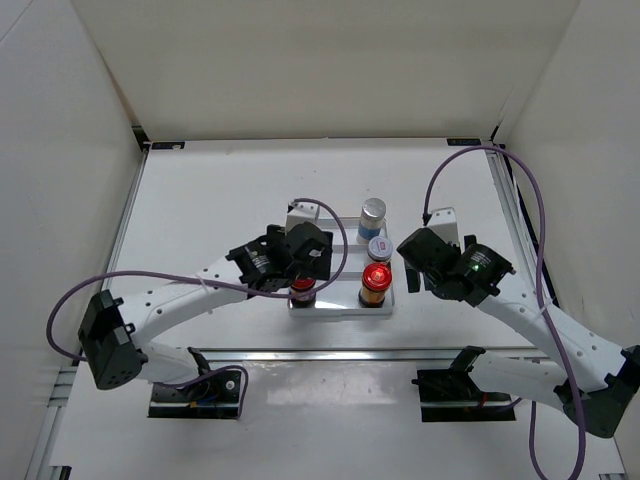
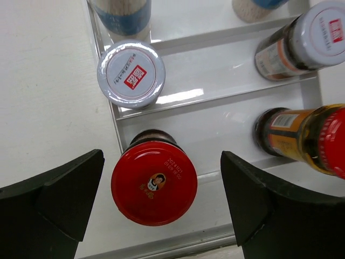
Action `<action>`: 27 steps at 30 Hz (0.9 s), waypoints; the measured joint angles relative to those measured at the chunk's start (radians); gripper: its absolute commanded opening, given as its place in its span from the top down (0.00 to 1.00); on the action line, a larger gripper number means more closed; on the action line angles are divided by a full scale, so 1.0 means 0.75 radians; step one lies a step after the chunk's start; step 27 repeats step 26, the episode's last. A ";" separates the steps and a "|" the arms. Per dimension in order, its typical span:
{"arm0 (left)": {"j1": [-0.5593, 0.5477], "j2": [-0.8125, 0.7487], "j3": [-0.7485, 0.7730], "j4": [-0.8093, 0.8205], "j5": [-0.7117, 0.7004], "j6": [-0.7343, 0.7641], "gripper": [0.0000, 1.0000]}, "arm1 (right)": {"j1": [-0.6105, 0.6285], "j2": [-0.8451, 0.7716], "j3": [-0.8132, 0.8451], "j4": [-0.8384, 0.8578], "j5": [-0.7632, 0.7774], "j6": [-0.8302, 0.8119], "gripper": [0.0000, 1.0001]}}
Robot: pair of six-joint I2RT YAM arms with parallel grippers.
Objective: Organize the condiment bottles
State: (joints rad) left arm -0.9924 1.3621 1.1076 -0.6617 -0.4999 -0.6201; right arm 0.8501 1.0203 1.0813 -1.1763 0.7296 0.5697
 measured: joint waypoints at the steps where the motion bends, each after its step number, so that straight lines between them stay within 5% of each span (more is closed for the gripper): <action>1: -0.002 -0.014 0.011 -0.001 -0.008 0.007 0.00 | 0.000 0.000 0.000 0.000 0.000 0.001 0.00; 13: -0.015 -0.678 0.103 0.029 -0.384 0.360 0.00 | 0.000 -0.225 0.000 0.036 -0.060 -0.027 0.00; 18: -0.015 -0.928 -0.092 0.064 -0.542 0.560 0.00 | 0.000 -0.315 0.000 0.043 -0.067 -0.033 0.00; 27: -0.015 -1.064 -0.395 0.074 -0.607 0.731 0.00 | 0.000 -0.300 -0.001 0.063 -0.105 -0.065 0.00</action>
